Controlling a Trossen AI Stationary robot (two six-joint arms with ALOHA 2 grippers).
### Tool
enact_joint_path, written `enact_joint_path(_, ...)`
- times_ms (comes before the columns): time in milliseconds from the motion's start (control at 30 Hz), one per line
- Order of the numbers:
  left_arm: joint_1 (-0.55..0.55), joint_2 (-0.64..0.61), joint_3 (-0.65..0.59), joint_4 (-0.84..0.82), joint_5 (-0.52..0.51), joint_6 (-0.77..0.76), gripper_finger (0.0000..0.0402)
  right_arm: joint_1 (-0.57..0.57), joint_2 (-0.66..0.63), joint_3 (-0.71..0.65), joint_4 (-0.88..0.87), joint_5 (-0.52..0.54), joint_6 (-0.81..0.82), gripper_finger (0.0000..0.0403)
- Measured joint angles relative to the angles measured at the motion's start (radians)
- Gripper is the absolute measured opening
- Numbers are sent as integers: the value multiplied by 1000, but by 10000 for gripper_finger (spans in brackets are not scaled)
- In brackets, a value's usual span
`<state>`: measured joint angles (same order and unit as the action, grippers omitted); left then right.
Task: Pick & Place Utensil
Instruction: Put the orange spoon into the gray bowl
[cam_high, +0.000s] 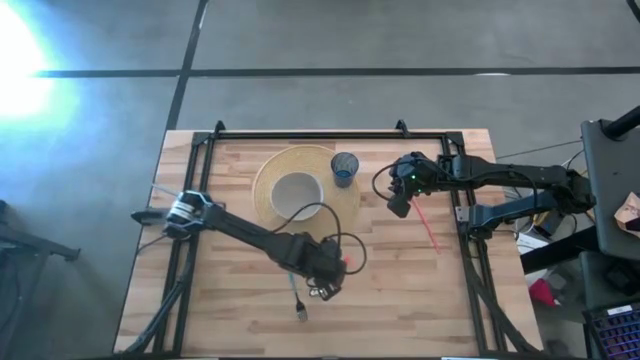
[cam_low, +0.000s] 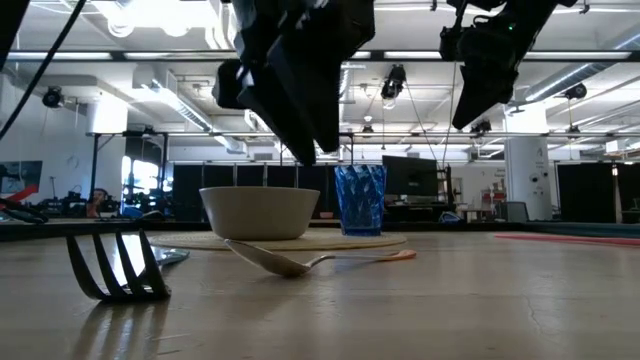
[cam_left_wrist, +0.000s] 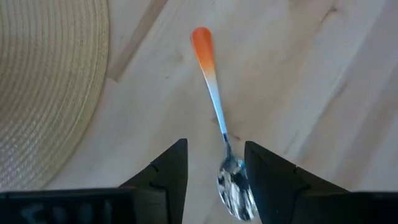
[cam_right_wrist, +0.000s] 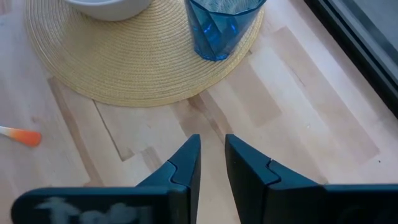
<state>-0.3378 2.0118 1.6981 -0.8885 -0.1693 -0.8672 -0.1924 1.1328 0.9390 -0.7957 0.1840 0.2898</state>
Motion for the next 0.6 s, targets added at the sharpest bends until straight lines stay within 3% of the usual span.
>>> enact_joint_path(333,-11,56,-1,25,-76,48,149,0,0,0,1,0,50,86)
enact_joint_path(600,-29,91,-1,59,-94,50,149,0,1,0,2,0,51,75)
